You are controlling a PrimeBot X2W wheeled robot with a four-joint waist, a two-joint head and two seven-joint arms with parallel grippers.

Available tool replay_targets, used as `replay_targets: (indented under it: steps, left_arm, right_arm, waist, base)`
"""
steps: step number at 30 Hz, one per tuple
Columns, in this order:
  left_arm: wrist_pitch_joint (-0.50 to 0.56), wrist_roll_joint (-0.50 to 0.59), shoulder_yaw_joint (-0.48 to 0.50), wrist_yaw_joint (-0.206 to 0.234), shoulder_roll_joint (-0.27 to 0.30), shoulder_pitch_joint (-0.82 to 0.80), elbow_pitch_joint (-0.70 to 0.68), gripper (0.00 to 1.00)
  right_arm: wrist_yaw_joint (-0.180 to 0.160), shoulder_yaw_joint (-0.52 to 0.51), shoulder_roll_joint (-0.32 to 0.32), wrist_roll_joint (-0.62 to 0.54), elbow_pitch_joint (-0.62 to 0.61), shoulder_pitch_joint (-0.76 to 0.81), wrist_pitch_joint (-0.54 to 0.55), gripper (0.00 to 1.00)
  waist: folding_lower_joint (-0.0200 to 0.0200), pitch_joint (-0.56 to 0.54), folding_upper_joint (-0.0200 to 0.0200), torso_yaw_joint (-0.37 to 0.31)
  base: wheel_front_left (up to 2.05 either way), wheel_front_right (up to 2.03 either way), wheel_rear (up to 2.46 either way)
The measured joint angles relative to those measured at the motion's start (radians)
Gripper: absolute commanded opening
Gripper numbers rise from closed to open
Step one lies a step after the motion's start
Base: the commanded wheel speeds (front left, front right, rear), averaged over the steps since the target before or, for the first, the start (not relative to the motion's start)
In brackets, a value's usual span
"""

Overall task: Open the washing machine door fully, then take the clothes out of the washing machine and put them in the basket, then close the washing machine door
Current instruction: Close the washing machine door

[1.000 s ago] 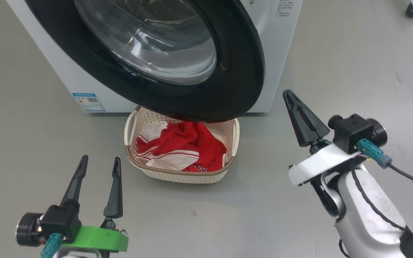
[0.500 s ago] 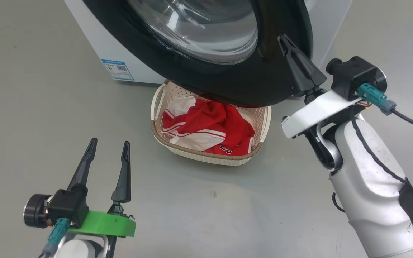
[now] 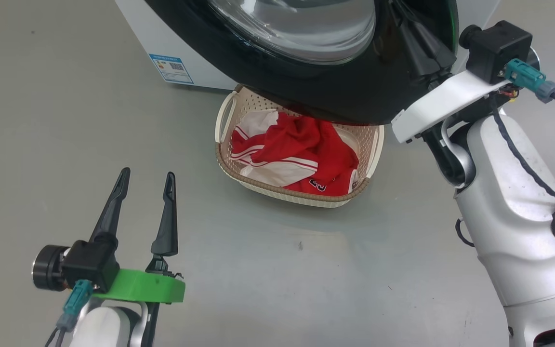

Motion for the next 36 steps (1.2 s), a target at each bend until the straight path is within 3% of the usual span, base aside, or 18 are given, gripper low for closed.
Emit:
replay_targets:
  steps: [23, 36]
  left_arm:
    - [0.000, -0.001, -0.023, -0.016, -0.019, -0.076, -0.028, 1.00]
    - [0.000, -0.002, -0.027, -0.018, -0.024, -0.097, -0.030, 1.00]
  right_arm:
    - [-0.002, -0.081, -0.065, 0.000, 0.157, -0.280, 0.022, 0.00]
    - [-0.036, -0.129, -0.080, 0.002, 0.231, -0.413, 0.007, 0.00]
  waist:
    - [0.0000, 0.114, 0.0000, 0.061]
    - [0.0001, 0.168, 0.0000, 0.096]
  base:
    - [0.00, 0.00, 0.00]
    - [0.00, 0.00, 0.00]
